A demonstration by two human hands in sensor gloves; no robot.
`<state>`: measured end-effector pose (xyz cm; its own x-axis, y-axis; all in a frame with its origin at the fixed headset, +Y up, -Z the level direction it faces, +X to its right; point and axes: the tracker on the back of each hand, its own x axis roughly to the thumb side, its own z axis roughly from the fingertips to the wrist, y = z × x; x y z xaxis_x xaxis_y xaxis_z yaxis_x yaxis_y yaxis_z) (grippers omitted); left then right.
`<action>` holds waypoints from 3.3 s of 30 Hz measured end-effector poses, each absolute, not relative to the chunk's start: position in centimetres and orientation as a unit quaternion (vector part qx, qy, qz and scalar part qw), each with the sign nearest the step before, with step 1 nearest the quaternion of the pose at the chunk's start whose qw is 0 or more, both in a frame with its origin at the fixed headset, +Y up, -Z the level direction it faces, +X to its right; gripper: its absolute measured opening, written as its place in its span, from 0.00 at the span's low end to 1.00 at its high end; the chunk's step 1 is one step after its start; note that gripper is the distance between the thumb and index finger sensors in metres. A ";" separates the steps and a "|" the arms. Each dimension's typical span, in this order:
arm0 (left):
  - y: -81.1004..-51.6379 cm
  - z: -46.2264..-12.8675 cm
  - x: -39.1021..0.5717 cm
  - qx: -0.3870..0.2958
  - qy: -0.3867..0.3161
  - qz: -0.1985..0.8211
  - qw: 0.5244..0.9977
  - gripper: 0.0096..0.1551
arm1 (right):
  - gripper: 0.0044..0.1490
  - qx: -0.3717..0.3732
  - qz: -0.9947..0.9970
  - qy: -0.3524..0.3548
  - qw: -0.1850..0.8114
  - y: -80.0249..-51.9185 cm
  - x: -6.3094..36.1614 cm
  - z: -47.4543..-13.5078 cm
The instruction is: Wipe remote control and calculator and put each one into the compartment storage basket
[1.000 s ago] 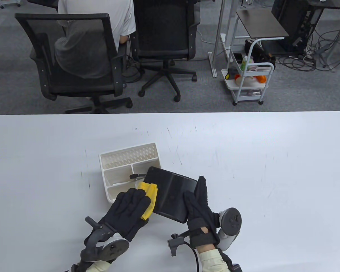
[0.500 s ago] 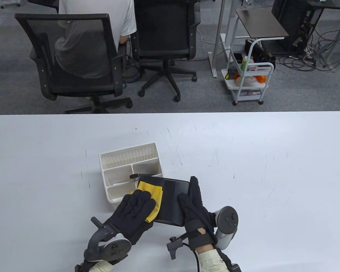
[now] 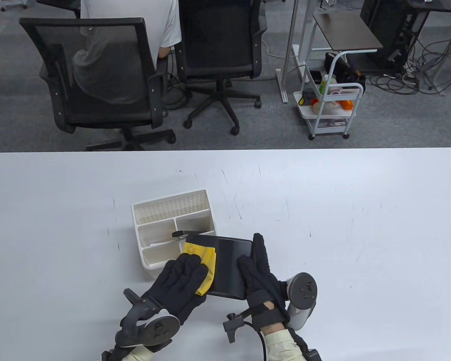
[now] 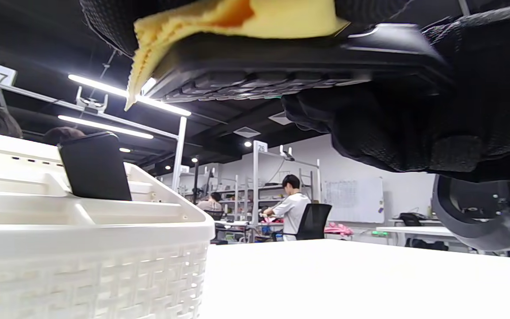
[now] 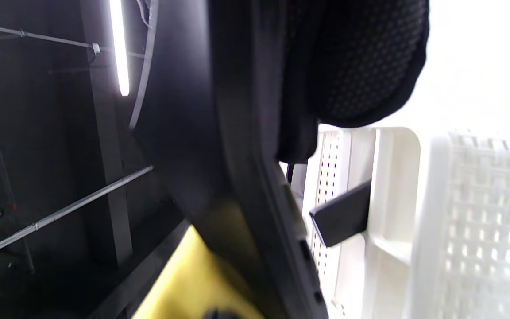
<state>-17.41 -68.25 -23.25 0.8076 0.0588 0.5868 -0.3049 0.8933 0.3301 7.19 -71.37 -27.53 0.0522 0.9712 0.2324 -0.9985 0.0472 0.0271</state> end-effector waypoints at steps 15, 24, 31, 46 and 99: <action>-67.6 -23.5 -18.6 0.213 -0.252 0.120 0.936 0.33 | 0.45 0.186 0.708 -0.018 0.681 -71.2 5.3 -27.6; -67.9 -23.0 -17.8 0.203 -0.286 0.124 0.928 0.33 | 0.46 0.153 0.705 -0.059 0.690 -71.3 5.5 -27.3; -67.8 -22.0 -15.9 0.213 -0.347 0.092 0.909 0.33 | 0.45 0.119 0.689 -0.078 0.710 -71.6 7.4 -27.9; -67.7 -22.6 -17.2 0.222 -0.299 0.117 0.921 0.33 | 0.45 0.201 0.736 -0.045 0.645 -71.2 4.7 -27.4; -68.7 -24.4 -19.9 0.181 -0.226 0.150 0.945 0.33 | 0.46 0.190 0.723 -0.068 0.661 -71.0 4.8 -27.2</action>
